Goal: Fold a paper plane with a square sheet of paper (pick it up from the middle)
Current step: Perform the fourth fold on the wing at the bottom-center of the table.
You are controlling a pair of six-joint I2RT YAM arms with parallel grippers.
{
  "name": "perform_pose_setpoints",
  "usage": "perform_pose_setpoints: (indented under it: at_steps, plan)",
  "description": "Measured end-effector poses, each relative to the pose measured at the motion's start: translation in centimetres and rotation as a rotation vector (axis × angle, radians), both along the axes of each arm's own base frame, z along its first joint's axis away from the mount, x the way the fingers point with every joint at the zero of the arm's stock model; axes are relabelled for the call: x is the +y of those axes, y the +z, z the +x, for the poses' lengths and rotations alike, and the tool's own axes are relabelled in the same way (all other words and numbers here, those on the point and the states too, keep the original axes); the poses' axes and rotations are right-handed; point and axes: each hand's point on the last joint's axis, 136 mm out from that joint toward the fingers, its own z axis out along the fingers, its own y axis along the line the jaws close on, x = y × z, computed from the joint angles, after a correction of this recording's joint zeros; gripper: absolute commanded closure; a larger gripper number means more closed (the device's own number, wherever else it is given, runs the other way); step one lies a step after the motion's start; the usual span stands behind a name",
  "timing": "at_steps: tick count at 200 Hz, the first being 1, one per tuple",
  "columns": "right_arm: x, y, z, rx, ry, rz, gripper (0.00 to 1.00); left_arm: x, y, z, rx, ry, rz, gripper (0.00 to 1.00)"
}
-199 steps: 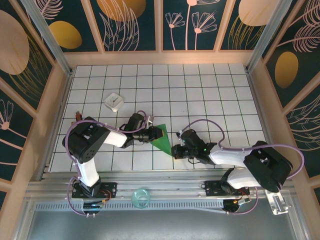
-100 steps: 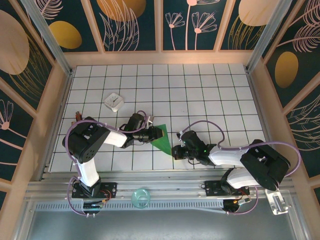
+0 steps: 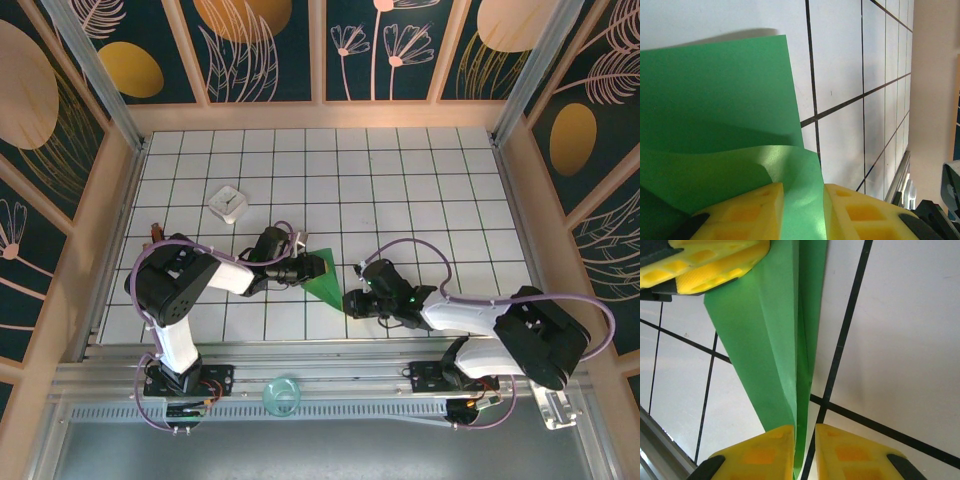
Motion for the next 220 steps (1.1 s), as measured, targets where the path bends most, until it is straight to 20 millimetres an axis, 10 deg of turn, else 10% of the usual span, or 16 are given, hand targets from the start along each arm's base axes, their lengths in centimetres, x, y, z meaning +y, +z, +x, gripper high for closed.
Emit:
perform_pose_setpoints:
  at_steps: [220]
  plan:
    - [-1.1, -0.8, 1.7, -0.155, -0.033, -0.192, 0.99, -0.4, 2.5, 0.7, 0.010, 0.043, -0.068, 0.61]
